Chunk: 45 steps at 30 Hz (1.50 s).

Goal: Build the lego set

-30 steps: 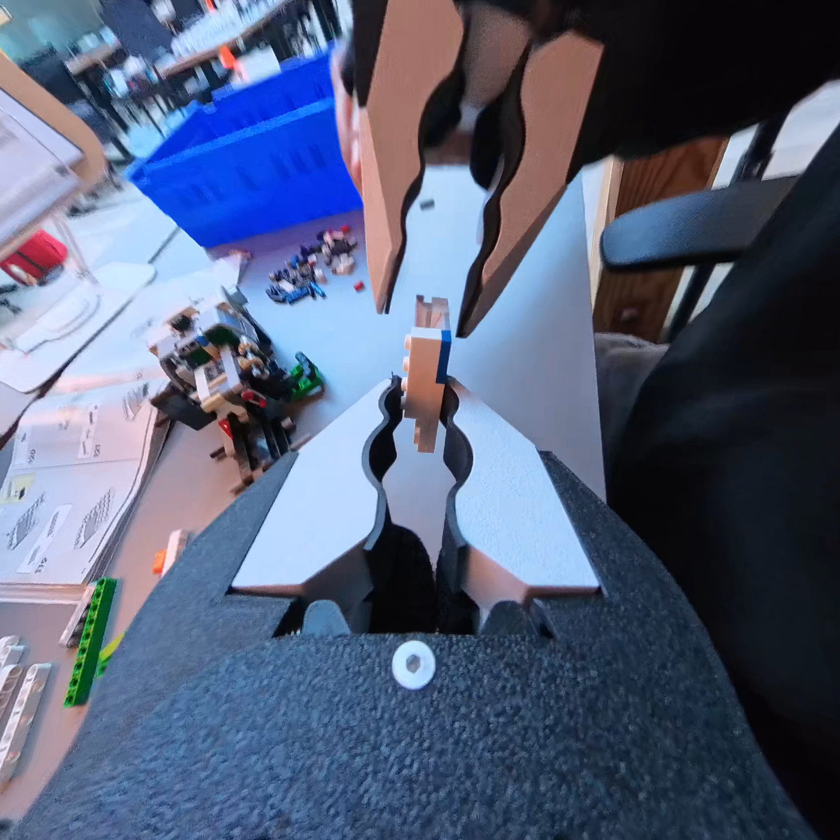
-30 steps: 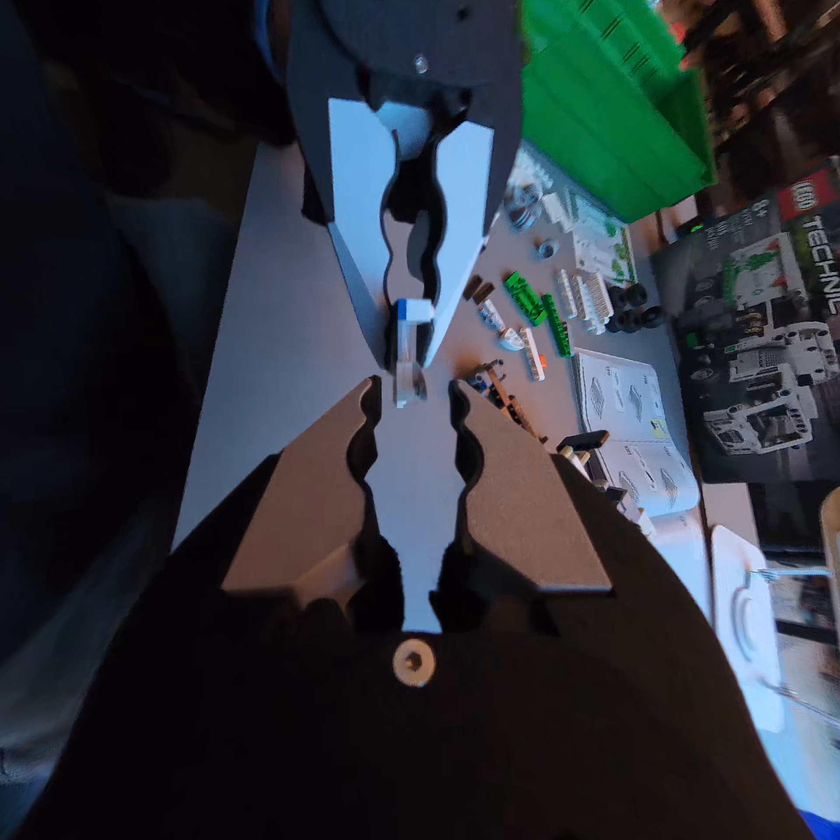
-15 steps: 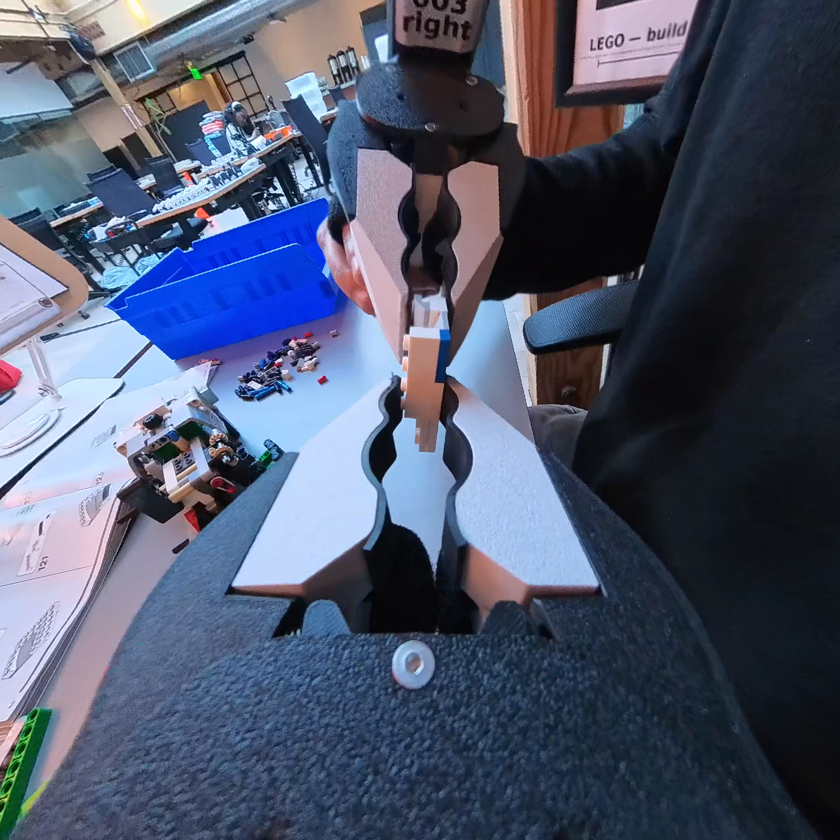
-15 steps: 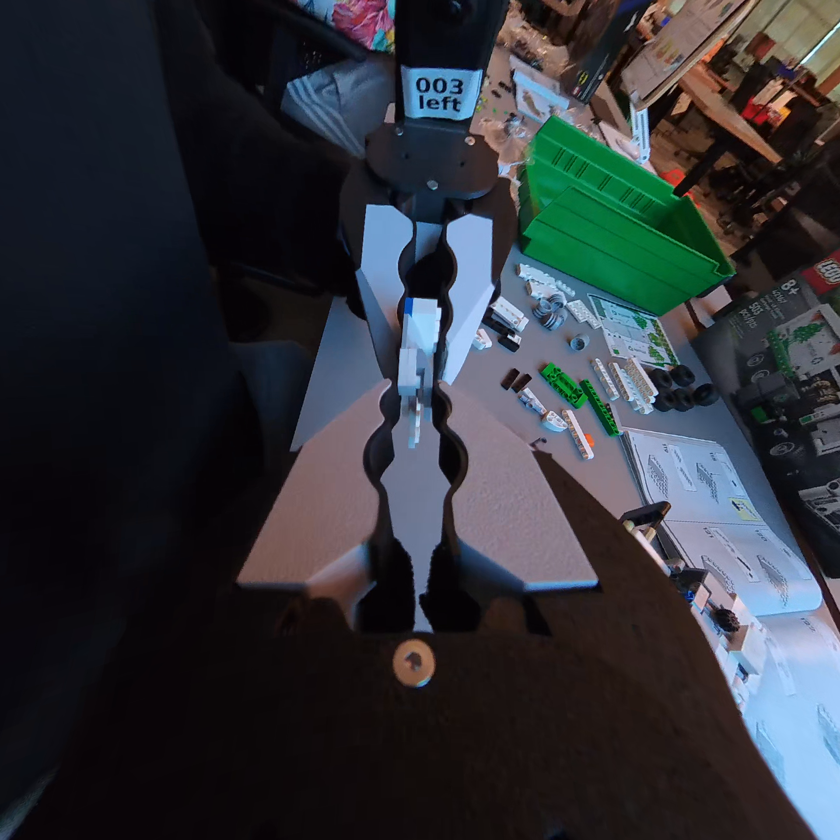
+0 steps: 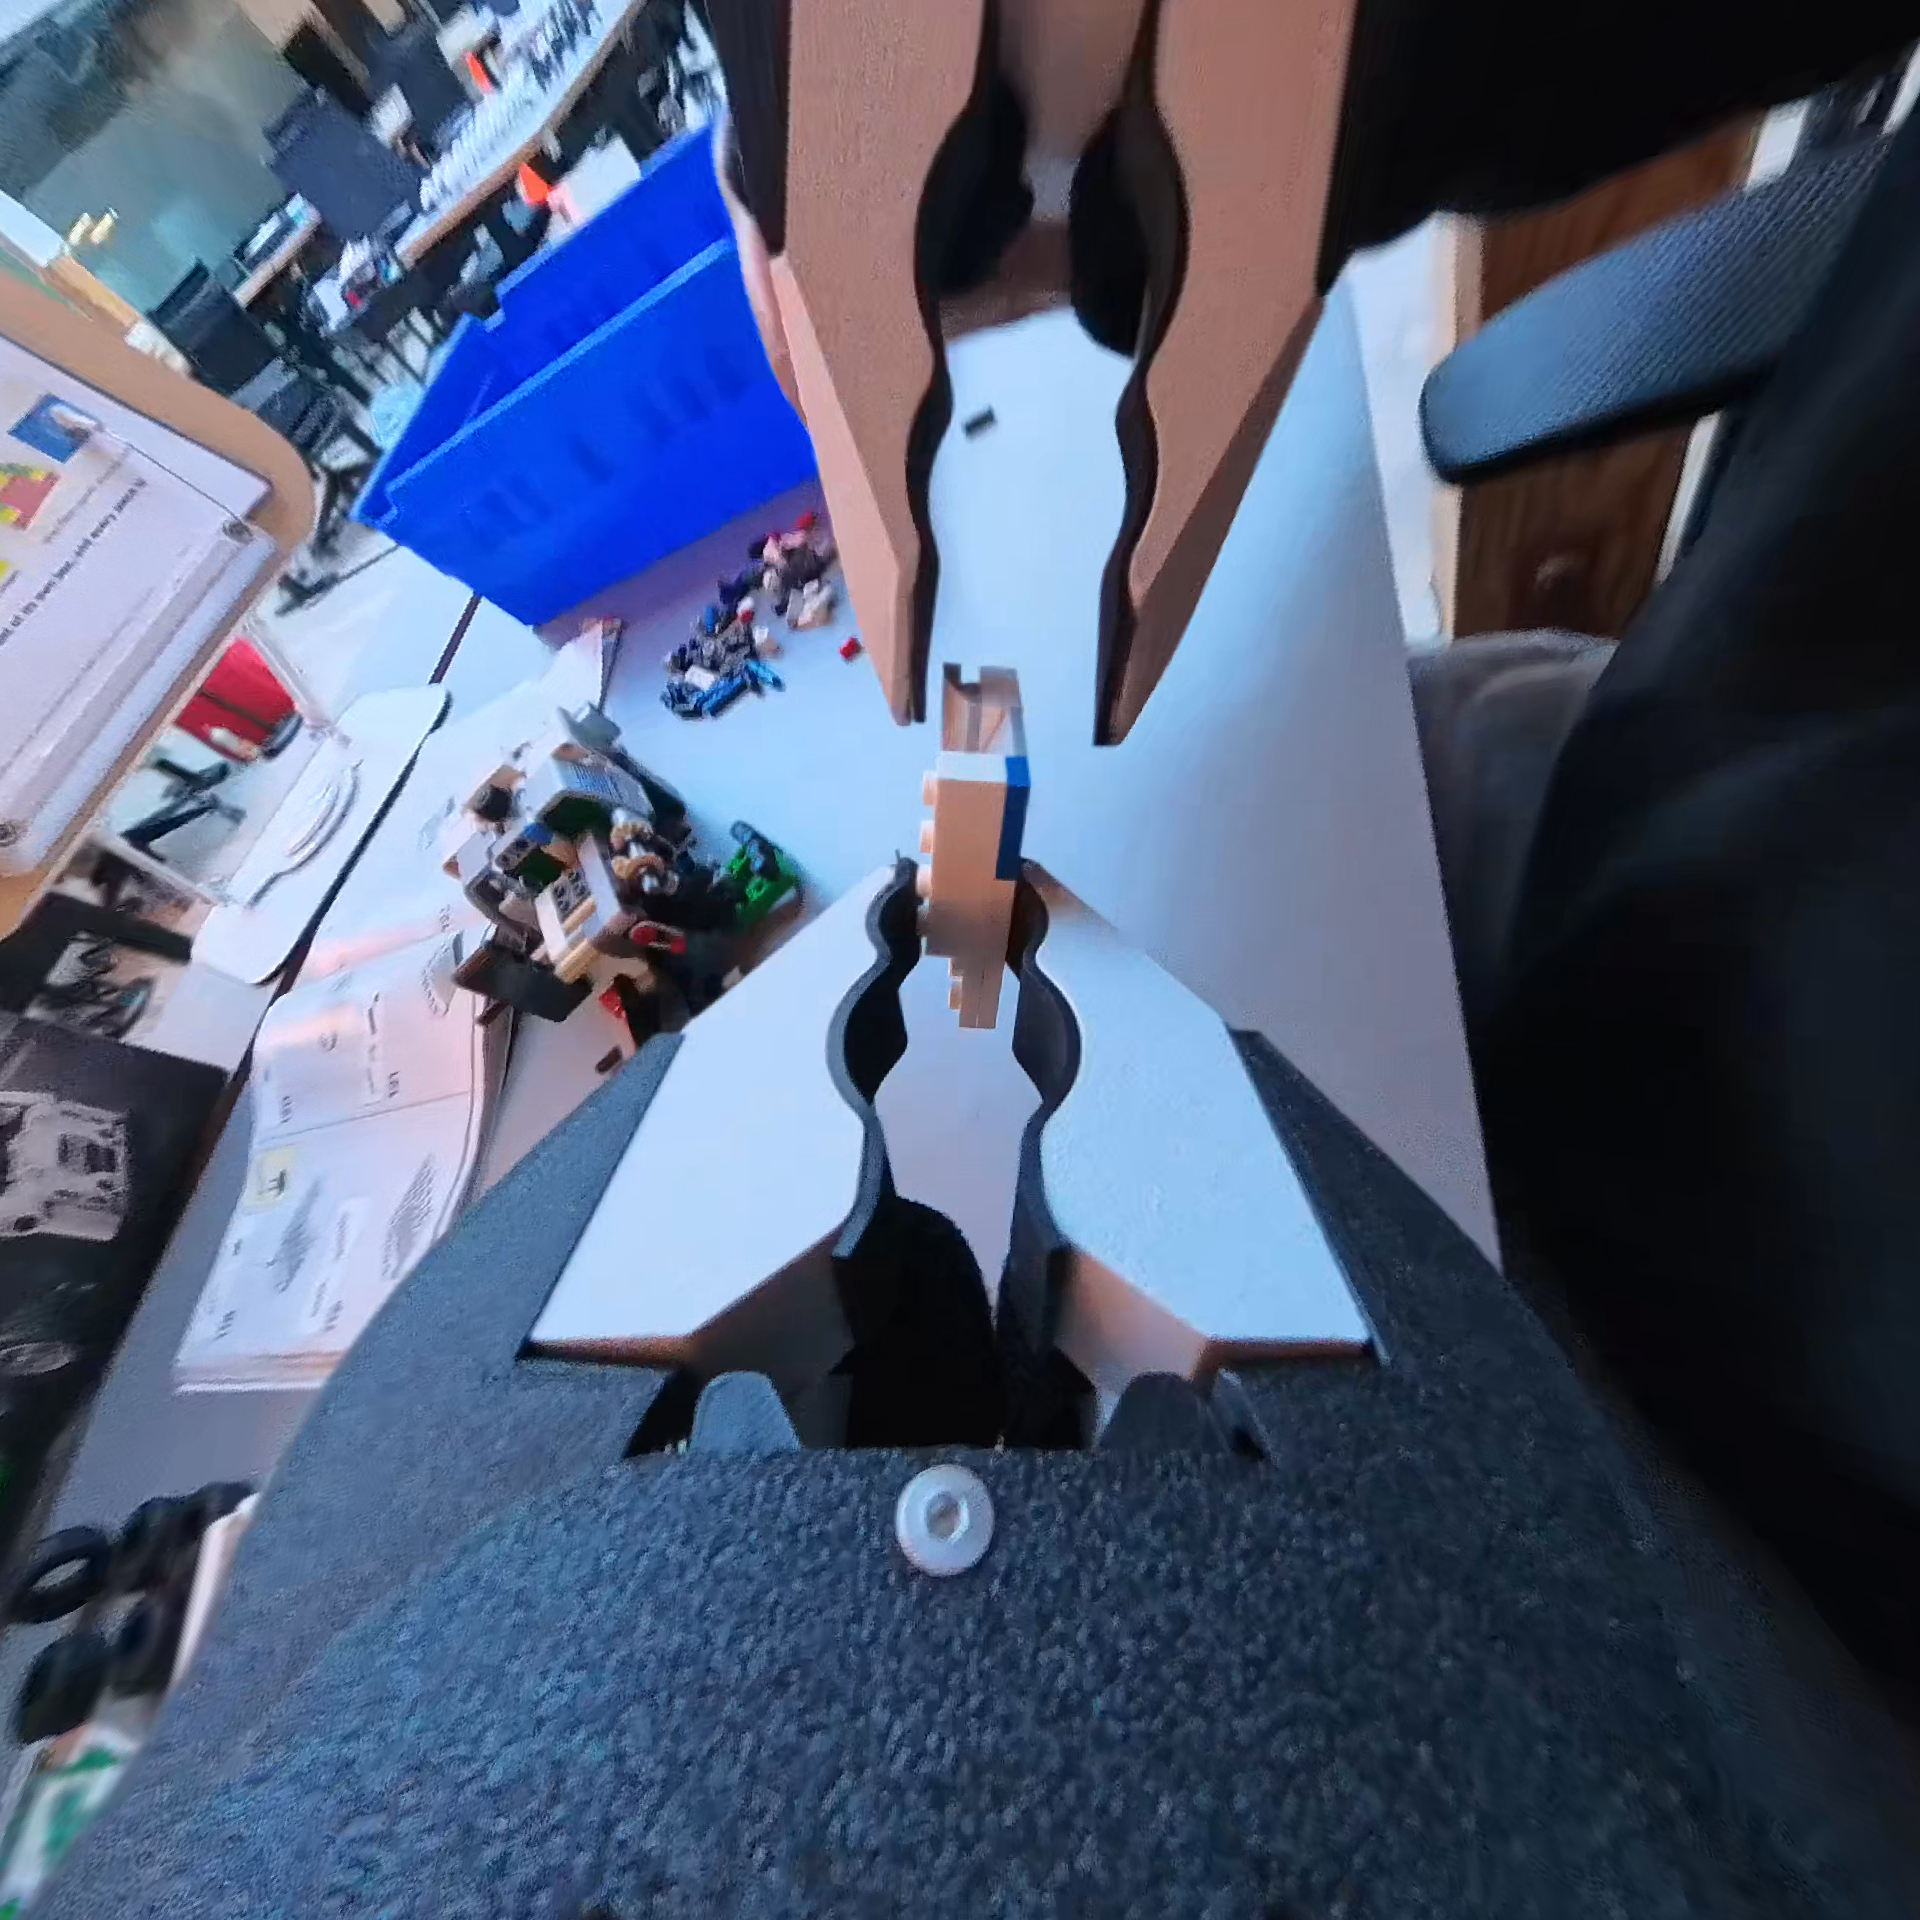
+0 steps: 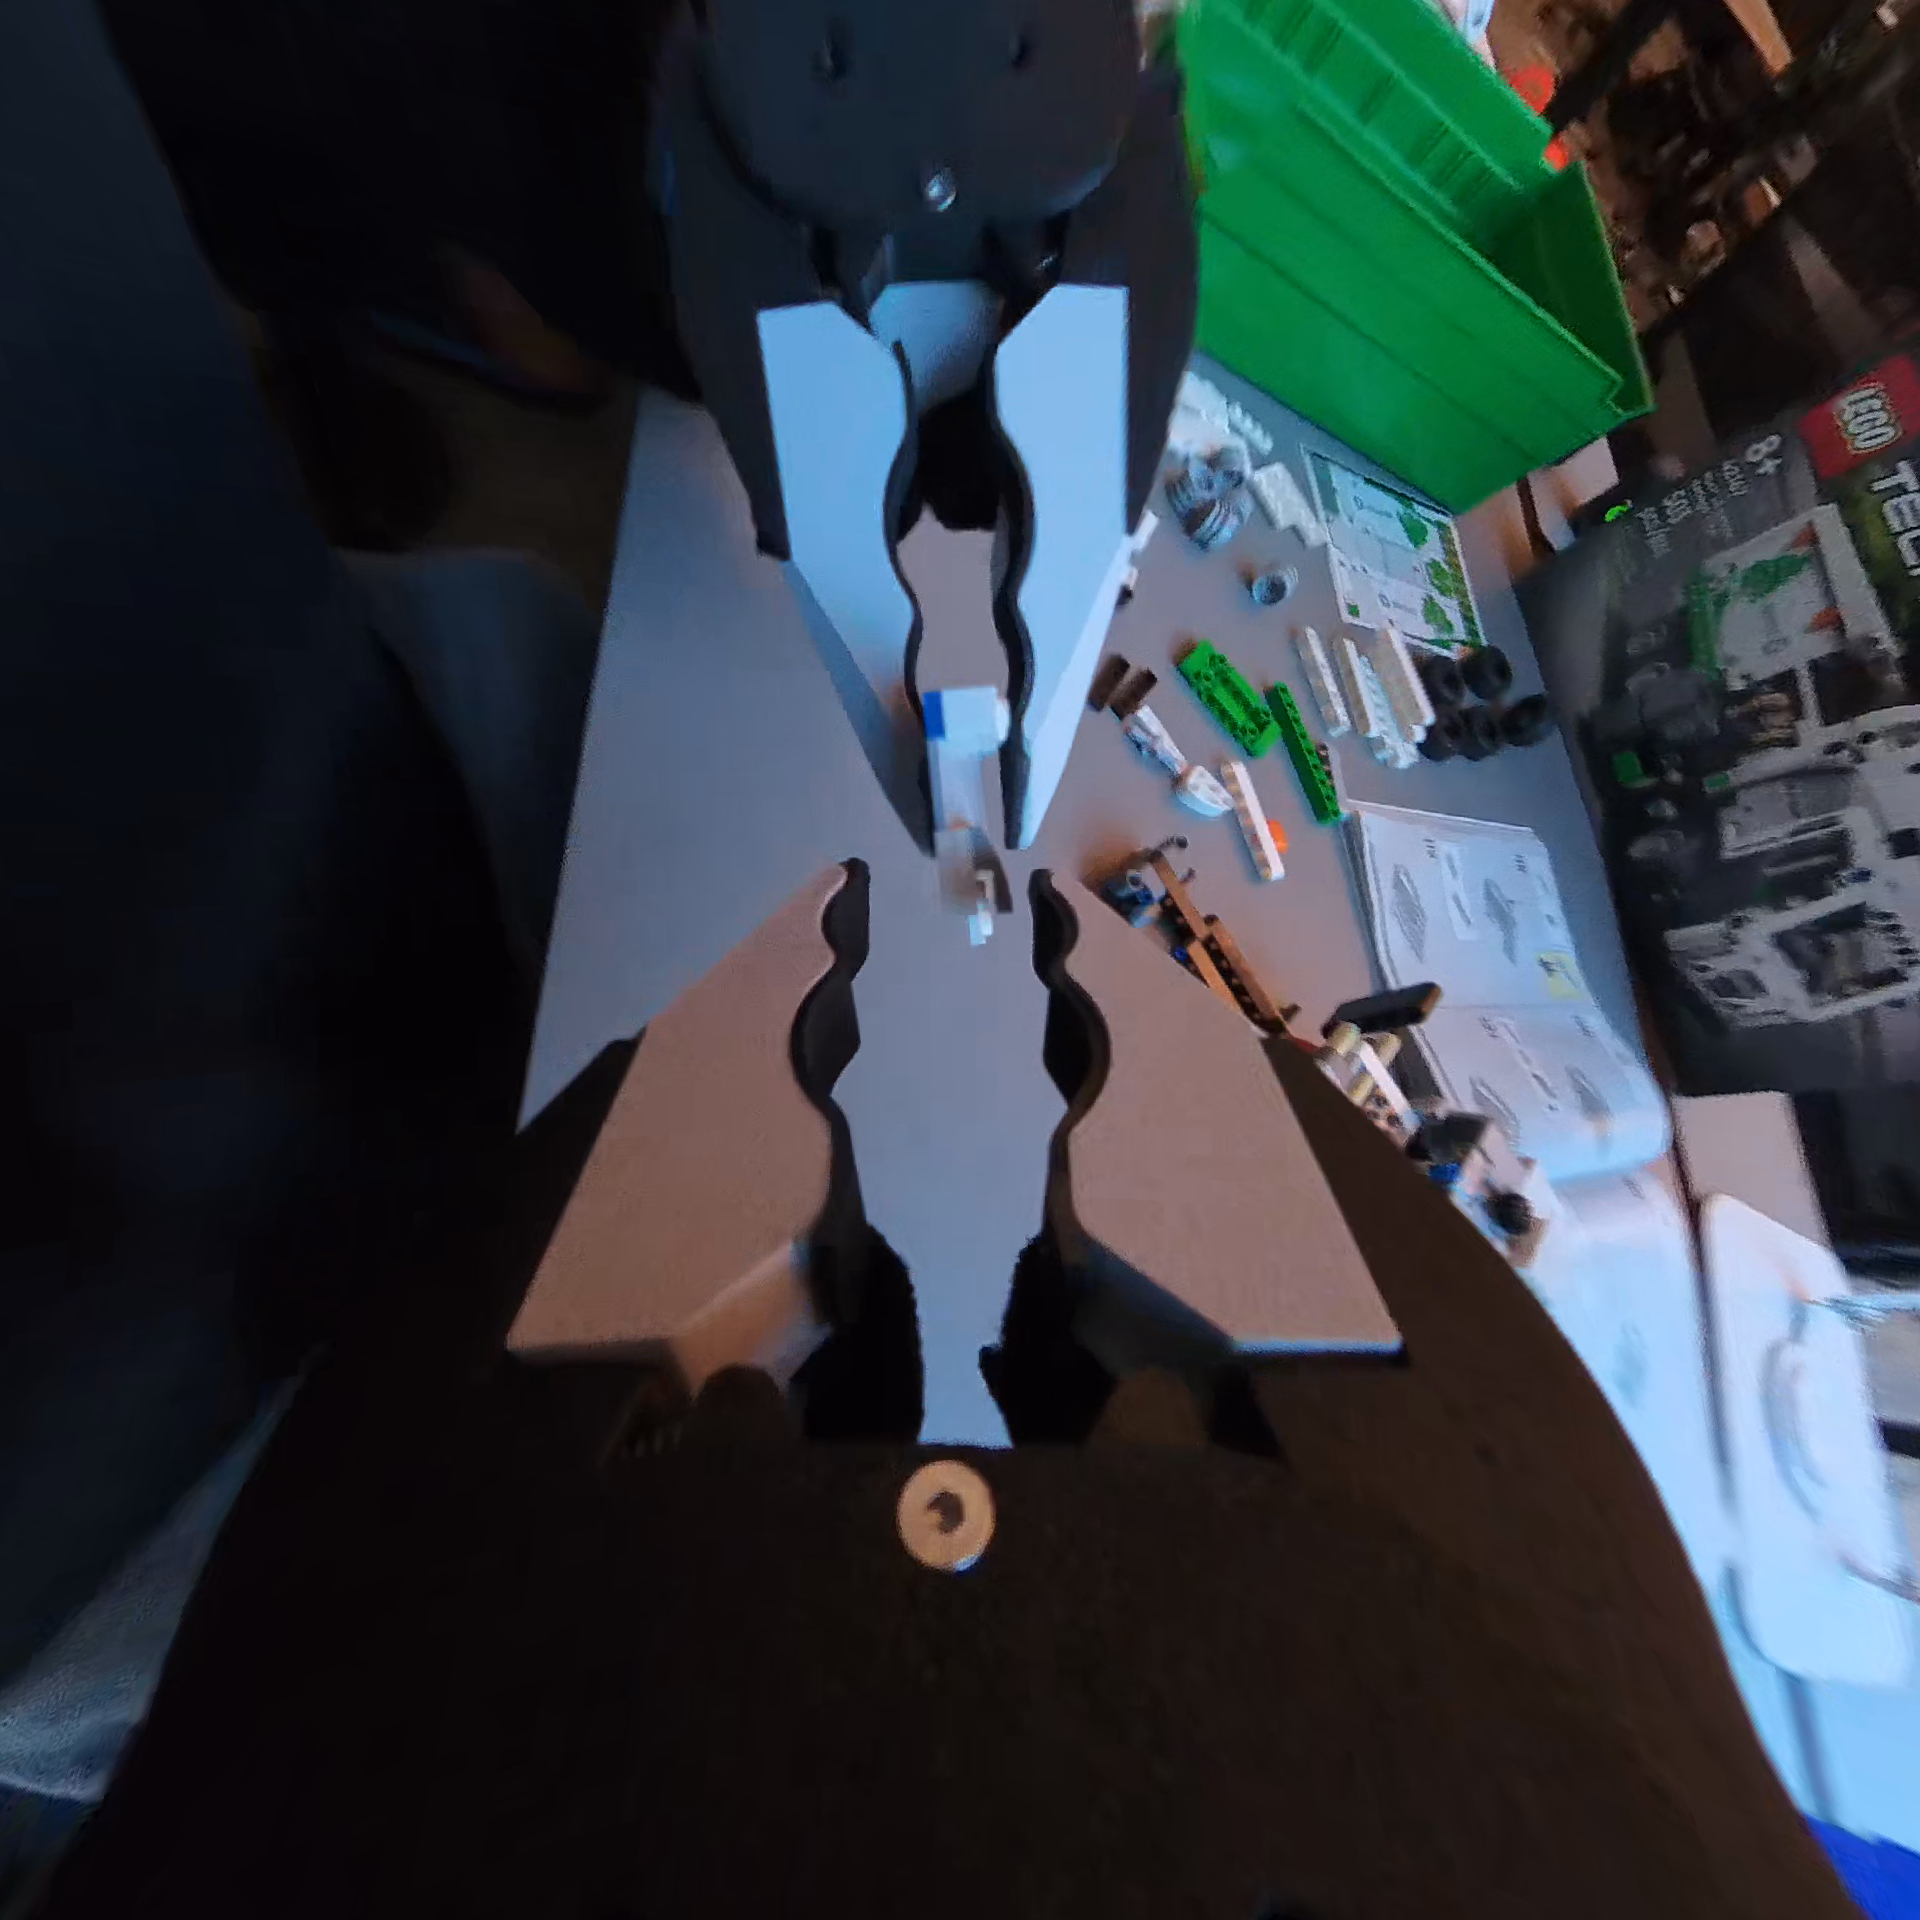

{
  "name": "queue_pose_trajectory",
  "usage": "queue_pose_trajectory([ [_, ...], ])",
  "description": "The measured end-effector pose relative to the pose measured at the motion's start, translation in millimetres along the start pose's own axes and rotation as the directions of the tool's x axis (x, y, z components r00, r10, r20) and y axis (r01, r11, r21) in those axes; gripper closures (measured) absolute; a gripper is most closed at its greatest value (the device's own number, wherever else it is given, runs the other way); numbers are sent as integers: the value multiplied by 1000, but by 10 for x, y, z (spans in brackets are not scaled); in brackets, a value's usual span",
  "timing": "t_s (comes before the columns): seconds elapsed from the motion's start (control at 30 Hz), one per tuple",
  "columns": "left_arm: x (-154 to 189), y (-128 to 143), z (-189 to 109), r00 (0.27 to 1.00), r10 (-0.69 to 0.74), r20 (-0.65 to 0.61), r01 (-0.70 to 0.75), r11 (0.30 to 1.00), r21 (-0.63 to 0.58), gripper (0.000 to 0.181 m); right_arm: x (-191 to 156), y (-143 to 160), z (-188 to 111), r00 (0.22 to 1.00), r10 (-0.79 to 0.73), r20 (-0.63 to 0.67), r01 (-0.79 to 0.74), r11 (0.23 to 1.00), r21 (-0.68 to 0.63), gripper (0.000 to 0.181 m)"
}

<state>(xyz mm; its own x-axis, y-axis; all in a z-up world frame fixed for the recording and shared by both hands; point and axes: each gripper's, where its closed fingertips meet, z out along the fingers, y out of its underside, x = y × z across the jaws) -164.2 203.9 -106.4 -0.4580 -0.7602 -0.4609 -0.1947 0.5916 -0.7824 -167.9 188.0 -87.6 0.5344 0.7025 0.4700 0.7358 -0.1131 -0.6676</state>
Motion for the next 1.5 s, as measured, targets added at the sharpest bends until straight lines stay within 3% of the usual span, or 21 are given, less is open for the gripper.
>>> queue_pose_trajectory([
  [0.13,-2,47,57,995,98,14,-97,992,-81,168,-6,186,146,982,-173,-70,156,968,-197,156],
  [0.2,-5,78,81,987,159,24,-155,980,-127,168,-3,228,194,979,-192,-70,173,959,-223,157],
  [0.37,8,70,115,986,165,16,-161,976,-148,168,27,190,231,946,-306,-109,274,932,-239,171],
  [0.57,16,97,113,992,127,5,-125,981,-149,168,48,173,238,901,-398,-170,361,908,-212,168],
  [1.03,31,137,112,990,138,-1,-136,976,-170,167,6,196,281,892,-423,-156,402,903,-152,171],
  [1.17,-7,129,113,992,127,14,-123,981,-150,168,62,155,238,927,-320,-196,309,947,-85,167],
  [1.23,-45,154,102,991,131,25,-126,981,-144,168,121,88,107,916,-300,-265,305,952,-24,154],
  [1.33,-103,105,74,982,173,71,-166,982,-89,168,202,192,-14,968,-71,-240,86,995,53,148],
  [1.4,-129,27,57,960,251,123,-249,968,-38,168,122,262,-6,978,203,-53,-194,972,132,133],
  [1.5,-118,-63,66,913,364,181,-373,928,15,168,50,145,-91,807,494,324,-576,780,244,112],
])
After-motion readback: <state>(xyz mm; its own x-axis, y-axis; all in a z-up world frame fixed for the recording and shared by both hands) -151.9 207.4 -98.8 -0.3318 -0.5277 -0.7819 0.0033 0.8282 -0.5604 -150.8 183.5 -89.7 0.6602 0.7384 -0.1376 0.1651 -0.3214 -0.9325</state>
